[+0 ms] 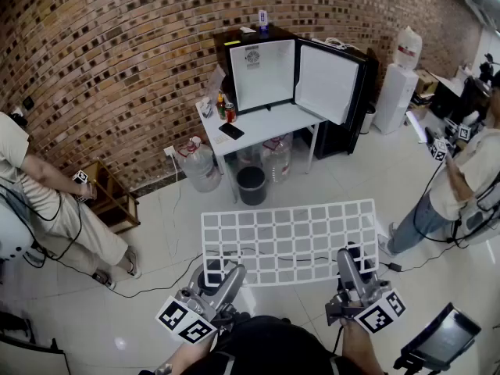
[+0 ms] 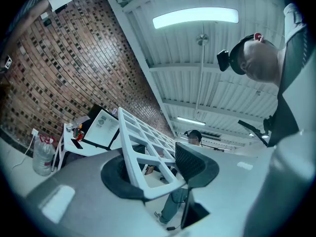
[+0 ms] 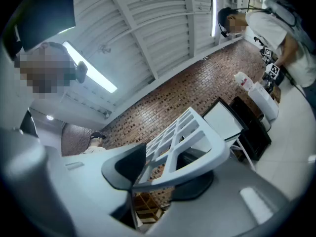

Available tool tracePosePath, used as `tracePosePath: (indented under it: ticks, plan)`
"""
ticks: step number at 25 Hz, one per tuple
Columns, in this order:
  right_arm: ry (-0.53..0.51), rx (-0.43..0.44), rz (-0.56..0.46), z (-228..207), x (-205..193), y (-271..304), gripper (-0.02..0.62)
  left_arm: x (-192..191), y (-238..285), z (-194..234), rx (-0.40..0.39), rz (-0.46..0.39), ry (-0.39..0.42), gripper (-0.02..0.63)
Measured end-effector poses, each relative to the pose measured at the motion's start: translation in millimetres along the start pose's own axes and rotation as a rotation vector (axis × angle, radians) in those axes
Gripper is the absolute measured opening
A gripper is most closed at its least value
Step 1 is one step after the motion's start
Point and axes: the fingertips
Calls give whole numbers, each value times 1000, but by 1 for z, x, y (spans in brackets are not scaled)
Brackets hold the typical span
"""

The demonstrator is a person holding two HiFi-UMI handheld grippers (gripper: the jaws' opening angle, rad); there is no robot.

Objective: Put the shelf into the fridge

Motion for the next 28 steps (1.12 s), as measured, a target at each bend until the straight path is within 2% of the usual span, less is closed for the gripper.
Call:
tracePosePath:
  ticks: [8,14,21,28]
  plan:
    - [13,13,8,-34,25,0,156,-21,31,-18,10,8,22,187]
    - [26,7,33,-56,24,16,156,-33,50,-5,35,10,17,189]
    - [2,-7,45,-76,6,53,156,-39,74,36,37,2,-12,187]
    - [-18,-17,45,-83,-13,119,156,-21,109,97,16,1,-34,187]
Point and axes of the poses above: the fingertips, and each gripper's own axes: y forward along the fingers, z to its left, x out of its top, and after that the axes turned 14 degrees about -z, right-handed
